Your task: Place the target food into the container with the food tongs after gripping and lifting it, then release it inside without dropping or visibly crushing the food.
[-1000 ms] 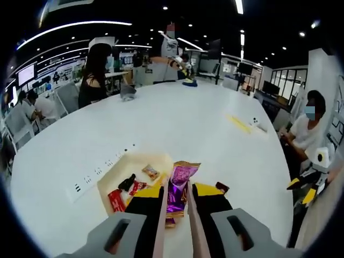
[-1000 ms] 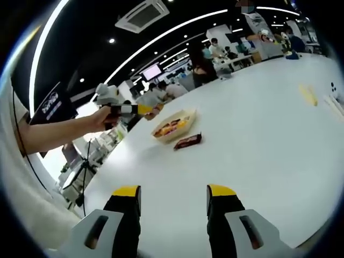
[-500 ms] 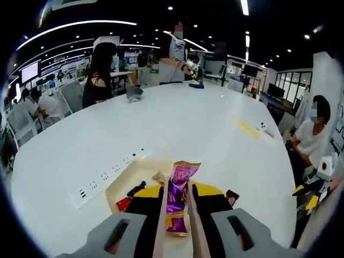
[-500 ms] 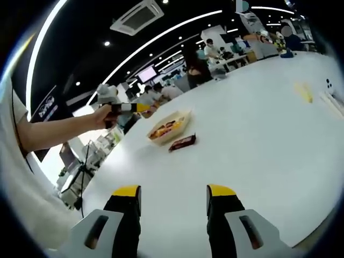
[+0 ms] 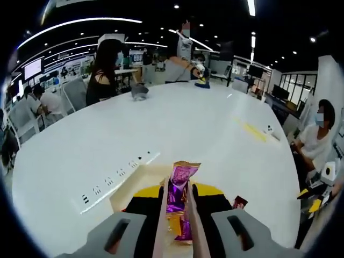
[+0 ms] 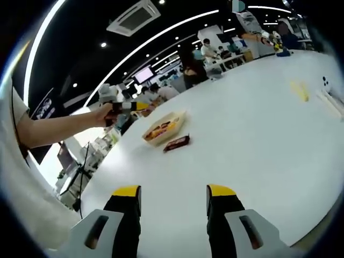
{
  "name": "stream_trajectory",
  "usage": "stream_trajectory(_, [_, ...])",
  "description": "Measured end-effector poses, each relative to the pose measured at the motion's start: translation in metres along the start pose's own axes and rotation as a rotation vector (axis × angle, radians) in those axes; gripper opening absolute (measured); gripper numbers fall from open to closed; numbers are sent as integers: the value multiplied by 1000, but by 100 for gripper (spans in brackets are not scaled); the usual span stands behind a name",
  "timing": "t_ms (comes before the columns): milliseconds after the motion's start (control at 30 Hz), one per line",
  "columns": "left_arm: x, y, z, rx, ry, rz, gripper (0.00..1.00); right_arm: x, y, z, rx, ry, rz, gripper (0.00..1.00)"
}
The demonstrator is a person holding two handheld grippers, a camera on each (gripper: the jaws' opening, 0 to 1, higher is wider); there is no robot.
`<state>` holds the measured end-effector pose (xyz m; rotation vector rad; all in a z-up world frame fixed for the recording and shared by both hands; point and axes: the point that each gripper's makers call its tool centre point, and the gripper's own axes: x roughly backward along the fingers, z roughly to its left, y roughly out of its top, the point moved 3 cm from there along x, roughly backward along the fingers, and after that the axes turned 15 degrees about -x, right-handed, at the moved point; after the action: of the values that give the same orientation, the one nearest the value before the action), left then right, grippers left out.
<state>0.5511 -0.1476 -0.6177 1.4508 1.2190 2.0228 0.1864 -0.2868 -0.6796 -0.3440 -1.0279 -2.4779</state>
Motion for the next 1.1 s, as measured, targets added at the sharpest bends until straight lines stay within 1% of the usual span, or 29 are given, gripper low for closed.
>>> stream_trajectory(167, [-13,-3,6,-21,-5,33,19,-1,-1,-3,-7,-4,10,49])
stream_trajectory(333, [-20,-1,11,-33,-15,39,19,-1,1,-4,-12,-5,14,48])
stream_trajectory(467, [-25,-4,14,-49,-17,56,19,0,-1,-8,-20,-13,19,48])
stream_trajectory(567, [-30,-9,18,-62,-15,75,19,0,-3,-9,-26,-17,26,48])
stream_trajectory(700, [-37,-15,24,-42,-11,89,19,-1,-5,-11,-37,-20,35,48])
stream_trajectory(800, [-42,-19,26,-44,-10,103,19,-3,-6,-12,-43,-20,41,48])
stream_trajectory(1100, [-57,-23,32,-67,-11,140,20,-5,-8,-18,-65,-29,45,48])
